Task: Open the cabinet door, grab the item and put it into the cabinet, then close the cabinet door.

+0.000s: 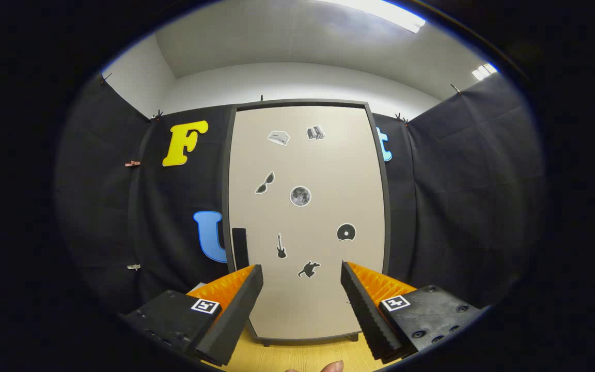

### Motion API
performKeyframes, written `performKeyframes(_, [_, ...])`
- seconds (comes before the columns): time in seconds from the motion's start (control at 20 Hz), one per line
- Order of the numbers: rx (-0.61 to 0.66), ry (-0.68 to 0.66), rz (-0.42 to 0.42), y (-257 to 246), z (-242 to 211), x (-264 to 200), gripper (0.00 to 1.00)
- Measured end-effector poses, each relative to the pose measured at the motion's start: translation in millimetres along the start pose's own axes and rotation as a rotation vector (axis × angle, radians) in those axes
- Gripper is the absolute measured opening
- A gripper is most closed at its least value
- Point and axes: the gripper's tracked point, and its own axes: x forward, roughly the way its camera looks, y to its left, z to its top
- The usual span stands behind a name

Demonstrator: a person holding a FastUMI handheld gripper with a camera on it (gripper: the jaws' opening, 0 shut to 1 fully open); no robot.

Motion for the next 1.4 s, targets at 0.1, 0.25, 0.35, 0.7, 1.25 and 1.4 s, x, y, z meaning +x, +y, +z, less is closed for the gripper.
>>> performKeyframes(0.1, [0.012,0.008,0.002,6,-2,6,0.97])
performKeyframes(0.25, [0.022,0.025,0.025,25,-8,20,0.97])
performKeyframes(0.35, [0.028,0.053,0.063,44,-15,32,0.97])
performKeyframes(0.7, [0.007,0.087,0.077,91,-41,90,0.97])
performKeyframes(1.25, [-0.056,0.121,0.062,125,-89,175,0.71])
performKeyframes(1.4, [-0.030,0.153,0.049,127,-100,182,0.45])
